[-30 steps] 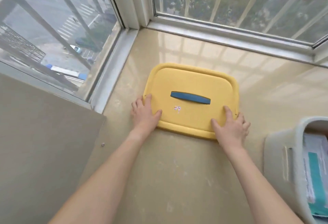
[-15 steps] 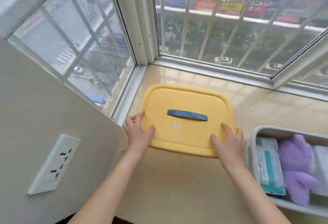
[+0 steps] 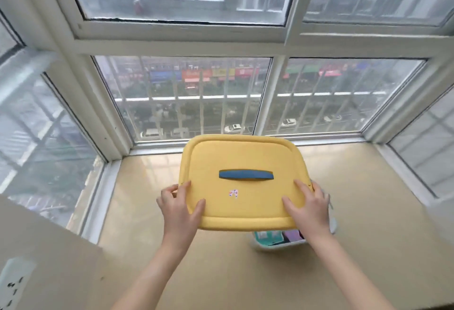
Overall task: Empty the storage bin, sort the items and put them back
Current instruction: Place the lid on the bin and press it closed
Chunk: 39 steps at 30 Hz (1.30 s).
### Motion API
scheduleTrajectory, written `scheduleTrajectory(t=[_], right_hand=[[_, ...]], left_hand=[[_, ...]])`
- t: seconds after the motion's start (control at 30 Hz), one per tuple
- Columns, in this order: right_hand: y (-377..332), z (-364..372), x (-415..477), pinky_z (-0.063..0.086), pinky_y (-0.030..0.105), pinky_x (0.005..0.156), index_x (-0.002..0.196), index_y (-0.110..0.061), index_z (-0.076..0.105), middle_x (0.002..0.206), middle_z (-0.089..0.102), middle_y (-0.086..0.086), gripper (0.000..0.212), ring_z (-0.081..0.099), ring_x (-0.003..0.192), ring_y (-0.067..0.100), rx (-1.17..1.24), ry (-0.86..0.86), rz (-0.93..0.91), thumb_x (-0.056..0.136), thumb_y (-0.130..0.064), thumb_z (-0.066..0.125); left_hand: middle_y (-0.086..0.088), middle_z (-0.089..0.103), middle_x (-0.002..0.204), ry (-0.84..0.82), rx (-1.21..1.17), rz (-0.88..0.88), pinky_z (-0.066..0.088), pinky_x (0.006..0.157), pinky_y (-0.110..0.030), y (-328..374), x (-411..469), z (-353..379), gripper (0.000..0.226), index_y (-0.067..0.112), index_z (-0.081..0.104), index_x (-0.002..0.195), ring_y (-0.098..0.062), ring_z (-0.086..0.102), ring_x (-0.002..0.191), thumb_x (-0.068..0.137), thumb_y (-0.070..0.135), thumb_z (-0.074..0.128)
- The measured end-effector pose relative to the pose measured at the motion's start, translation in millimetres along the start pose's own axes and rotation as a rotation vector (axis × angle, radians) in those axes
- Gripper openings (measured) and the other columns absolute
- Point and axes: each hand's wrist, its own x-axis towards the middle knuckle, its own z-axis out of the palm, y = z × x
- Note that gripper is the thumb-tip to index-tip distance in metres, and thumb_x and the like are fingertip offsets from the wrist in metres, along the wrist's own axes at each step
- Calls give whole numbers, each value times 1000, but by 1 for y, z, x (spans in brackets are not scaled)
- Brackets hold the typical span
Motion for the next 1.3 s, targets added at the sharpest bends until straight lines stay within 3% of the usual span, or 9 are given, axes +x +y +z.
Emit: scheduleTrajectory(t=[0.13,0.23,0.4,0.57,1.03,1.3], right_hand=[[59,-36,17,35,43,106,138,-23,55,143,41,17,62,32,127,33,-2,29,22,81,-37,74],[108,-49,40,35,42,107,137,-23,56,142,41,18,62,31,128,33,-11,3,11,80,-38,74],[189,-50,82,33,41,108,138,-23,54,141,41,19,63,31,127,34,-48,-132,-2,80,-39,74],[246,-25,107,30,41,110,141,-20,51,140,40,21,68,30,129,35,-53,-244,13,80,-37,75],[285,53,131,30,44,110,142,-17,46,143,35,22,71,27,129,34,-43,-355,-19,79,-36,75],[287,60,131,25,42,114,149,-19,36,152,24,19,77,22,138,33,-90,-411,-36,84,-43,69]], left_hand=[[-7,35,118,-47,-43,13,26,98,-28,36,-23,54,55,12,55,132,-13,23,105,83,24,73],[0,30,117,-62,-16,-17,27,99,-28,54,-43,102,56,13,53,134,-9,19,106,83,24,73],[-6,34,120,-95,50,-150,27,99,-27,73,-80,184,57,12,51,135,-20,26,115,84,26,72],[-11,38,123,-142,161,-300,36,104,-40,68,-103,244,57,12,51,135,-26,31,118,84,30,71],[-17,40,133,-124,259,-441,31,107,-40,24,-102,299,60,7,45,139,-31,33,125,86,25,68],[-10,36,136,-137,211,-461,35,104,-36,15,-96,296,64,13,39,143,-27,37,126,88,25,66]])
